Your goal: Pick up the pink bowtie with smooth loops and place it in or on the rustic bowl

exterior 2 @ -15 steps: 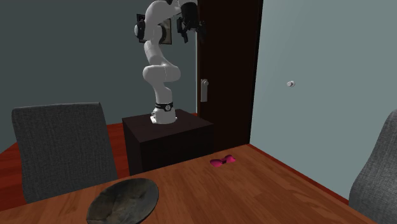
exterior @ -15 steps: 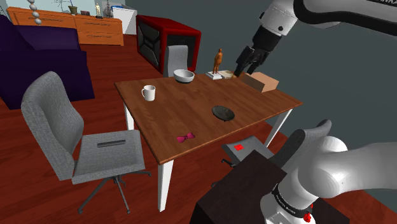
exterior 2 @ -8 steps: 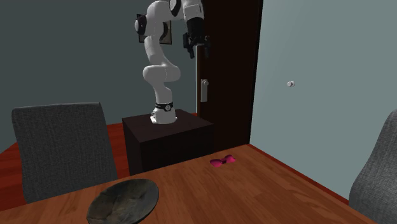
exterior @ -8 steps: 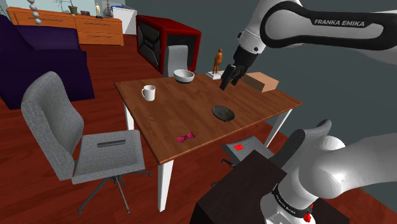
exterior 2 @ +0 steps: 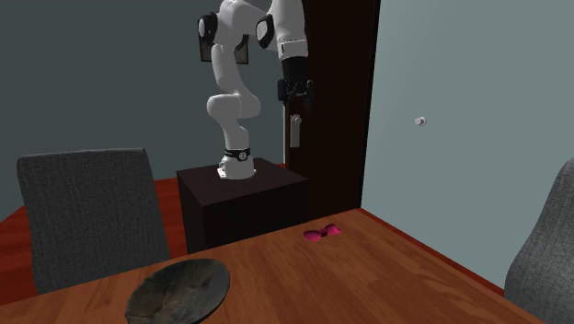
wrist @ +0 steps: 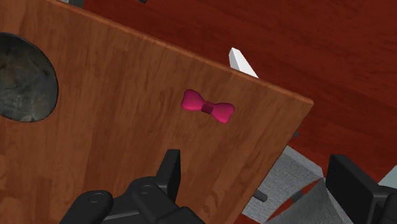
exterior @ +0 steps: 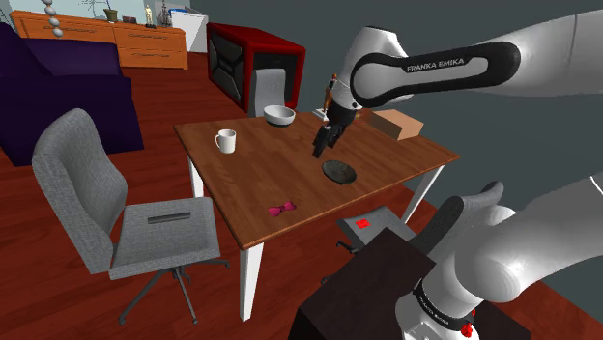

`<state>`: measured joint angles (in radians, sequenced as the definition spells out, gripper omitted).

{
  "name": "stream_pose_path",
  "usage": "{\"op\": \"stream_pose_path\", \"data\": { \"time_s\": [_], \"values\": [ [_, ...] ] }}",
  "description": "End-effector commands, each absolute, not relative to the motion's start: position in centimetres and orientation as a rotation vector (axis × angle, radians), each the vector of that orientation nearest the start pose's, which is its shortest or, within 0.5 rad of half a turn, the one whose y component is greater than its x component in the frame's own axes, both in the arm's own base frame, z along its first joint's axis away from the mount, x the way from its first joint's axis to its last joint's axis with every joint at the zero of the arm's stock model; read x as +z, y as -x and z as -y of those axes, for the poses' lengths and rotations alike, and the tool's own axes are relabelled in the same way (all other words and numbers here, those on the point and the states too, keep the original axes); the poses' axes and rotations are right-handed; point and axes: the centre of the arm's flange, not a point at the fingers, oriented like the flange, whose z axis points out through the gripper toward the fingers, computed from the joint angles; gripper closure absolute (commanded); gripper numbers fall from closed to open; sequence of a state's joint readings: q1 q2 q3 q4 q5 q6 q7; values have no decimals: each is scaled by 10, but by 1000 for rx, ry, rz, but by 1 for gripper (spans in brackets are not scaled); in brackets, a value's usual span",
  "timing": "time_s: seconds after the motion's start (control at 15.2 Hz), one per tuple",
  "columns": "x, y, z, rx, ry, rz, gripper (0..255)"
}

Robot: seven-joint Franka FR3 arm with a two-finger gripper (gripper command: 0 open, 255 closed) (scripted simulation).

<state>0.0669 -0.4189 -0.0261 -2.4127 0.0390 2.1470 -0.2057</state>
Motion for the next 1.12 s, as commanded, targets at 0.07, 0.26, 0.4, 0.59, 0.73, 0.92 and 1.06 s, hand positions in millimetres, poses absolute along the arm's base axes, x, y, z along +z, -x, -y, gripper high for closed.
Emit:
{"op": "stream_pose_path", "data": {
  "time_s": [0.07,0.26,0.4,0.59,0.73,0.92,1.06],
  "values": [
    [446,-455,-21,-217,3076,431,0],
    [411,-476,-25,-189,3070,505,0],
    [388,-490,-27,-170,3065,554,0],
    [352,-510,-32,-142,3056,628,0],
    [328,-522,-35,-123,3049,677,0],
    [293,-541,-41,-94,3037,750,0],
    [268,-552,-44,-75,3028,799,0]
  ]
}}
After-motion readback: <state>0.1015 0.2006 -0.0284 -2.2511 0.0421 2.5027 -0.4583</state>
